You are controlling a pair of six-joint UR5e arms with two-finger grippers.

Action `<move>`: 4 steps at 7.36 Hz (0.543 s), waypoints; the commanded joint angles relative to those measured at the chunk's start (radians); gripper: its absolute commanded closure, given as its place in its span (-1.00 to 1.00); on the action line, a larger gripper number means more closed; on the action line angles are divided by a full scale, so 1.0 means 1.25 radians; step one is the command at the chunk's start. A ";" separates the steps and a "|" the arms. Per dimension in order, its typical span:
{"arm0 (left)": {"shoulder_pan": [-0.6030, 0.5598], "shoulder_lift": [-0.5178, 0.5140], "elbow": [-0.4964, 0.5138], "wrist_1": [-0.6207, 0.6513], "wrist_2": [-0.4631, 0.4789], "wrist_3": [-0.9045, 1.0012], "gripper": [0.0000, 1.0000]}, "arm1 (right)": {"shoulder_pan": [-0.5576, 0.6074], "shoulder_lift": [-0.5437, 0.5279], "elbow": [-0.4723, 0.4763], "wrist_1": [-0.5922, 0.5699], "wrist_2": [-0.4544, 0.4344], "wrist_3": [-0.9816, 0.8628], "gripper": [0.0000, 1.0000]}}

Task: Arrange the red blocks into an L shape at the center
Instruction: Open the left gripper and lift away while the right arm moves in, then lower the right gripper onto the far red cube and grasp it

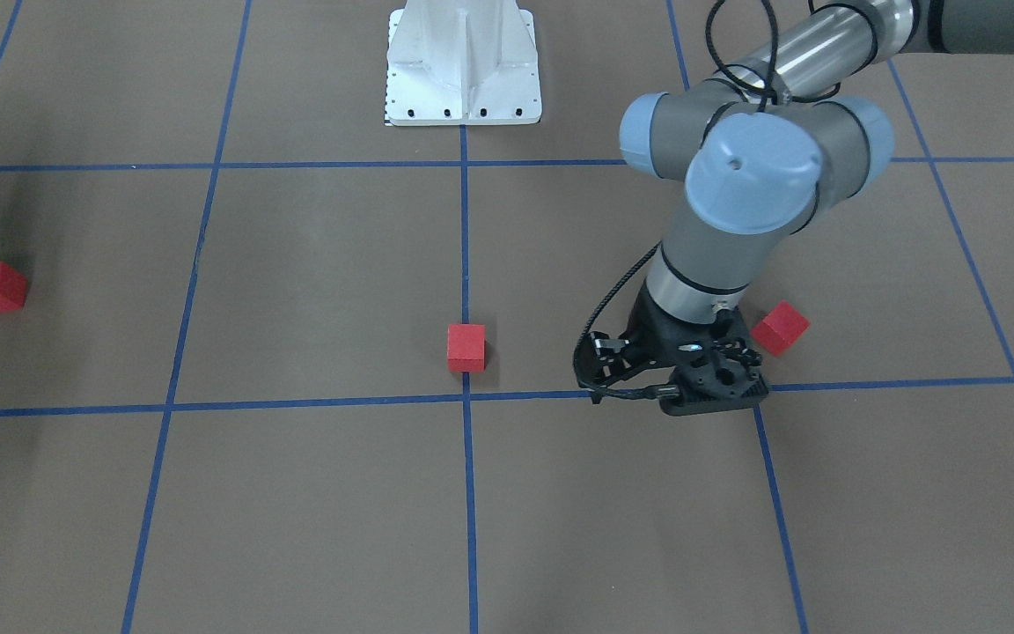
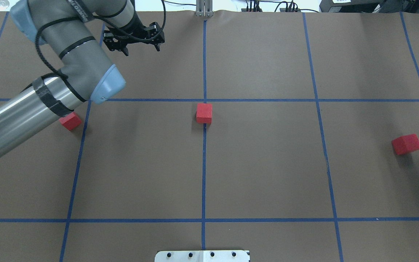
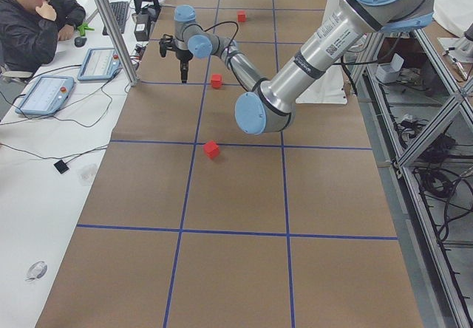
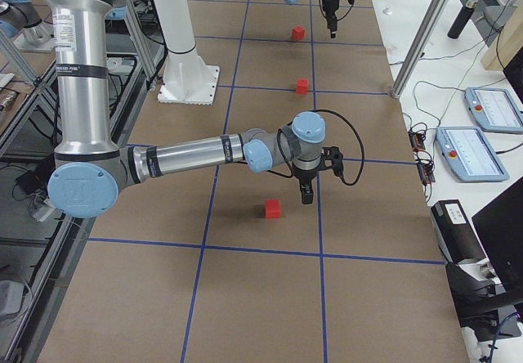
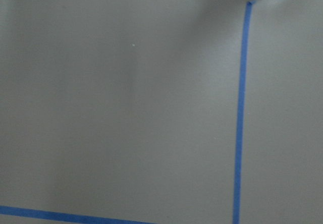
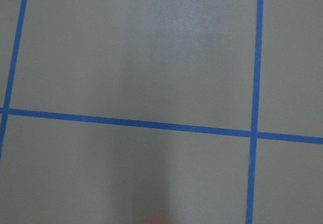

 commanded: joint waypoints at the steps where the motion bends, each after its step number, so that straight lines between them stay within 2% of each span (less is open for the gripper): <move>1: -0.025 0.072 -0.032 -0.010 0.001 0.066 -0.99 | -0.085 -0.031 0.001 0.051 -0.006 0.051 -0.98; 4: -0.020 0.072 -0.032 -0.010 0.001 0.064 -0.99 | -0.108 -0.074 -0.019 0.073 -0.009 0.045 -0.98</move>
